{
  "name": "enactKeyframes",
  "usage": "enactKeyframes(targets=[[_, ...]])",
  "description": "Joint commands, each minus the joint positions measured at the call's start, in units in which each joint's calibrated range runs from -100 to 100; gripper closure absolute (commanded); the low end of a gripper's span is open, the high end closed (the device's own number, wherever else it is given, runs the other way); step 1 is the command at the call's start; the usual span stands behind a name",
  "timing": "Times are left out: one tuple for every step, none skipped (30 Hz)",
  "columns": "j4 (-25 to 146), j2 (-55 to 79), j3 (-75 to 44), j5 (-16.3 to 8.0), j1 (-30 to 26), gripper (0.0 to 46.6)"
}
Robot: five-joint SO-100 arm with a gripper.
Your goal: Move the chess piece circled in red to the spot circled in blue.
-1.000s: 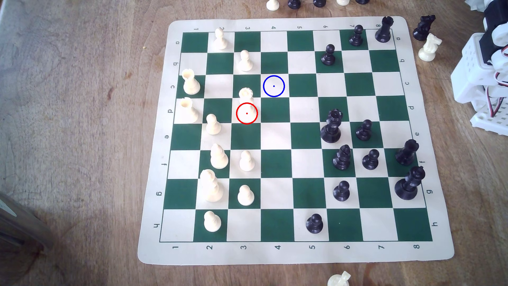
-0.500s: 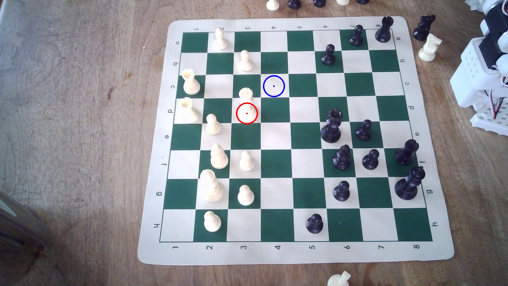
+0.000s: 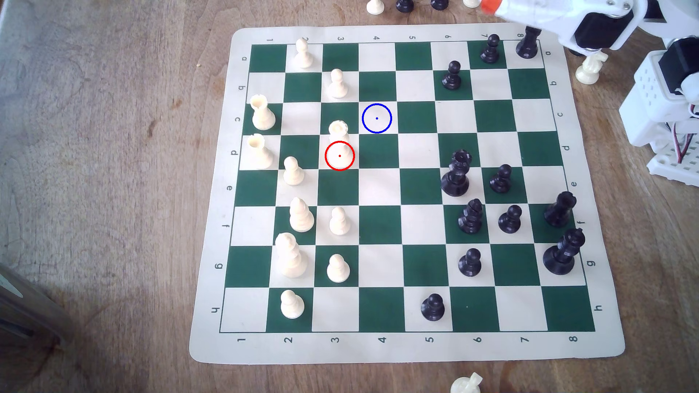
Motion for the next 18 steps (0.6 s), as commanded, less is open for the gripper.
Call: enactKeyframes(targets=[[16.10, 13.96, -18.30, -2.54, -0.08, 46.4], [18.15, 17.86, -21.75, -3.57, -0.32, 46.4], [20.20, 21.51, -25.10, -4.35, -0.55, 46.4], [22.41, 29.75, -31.81, -5.91, -0.94, 46.4], [23.06, 33.14, -34.53, -6.50, -0.94, 46.4], [23.47, 36.71, -37.16, -7.03, -1.02, 46.4], [24.37, 40.19, -39.79, -7.28, -1.10, 46.4], [24.62, 43.16, -41.87, -7.72, -1.18, 46.4], [24.95, 48.25, -45.59, -8.30, -1.41, 45.9], [24.95, 50.71, -47.40, -8.84, -1.57, 45.0], [24.95, 52.92, -49.22, -9.28, -1.73, 44.2], [24.95, 55.04, -50.85, -9.77, -1.96, 43.6], [25.19, 59.12, -53.93, -10.70, -2.51, 43.3], [25.19, 61.16, -55.20, -11.04, -2.66, 42.6], [24.70, 63.11, -56.20, -11.18, -2.74, 41.9], [23.80, 64.98, -56.92, -11.28, -2.74, 41.0], [22.65, 66.67, -57.47, -11.33, -2.51, 40.1], [20.36, 69.56, -58.10, -11.53, -1.88, 38.2]])
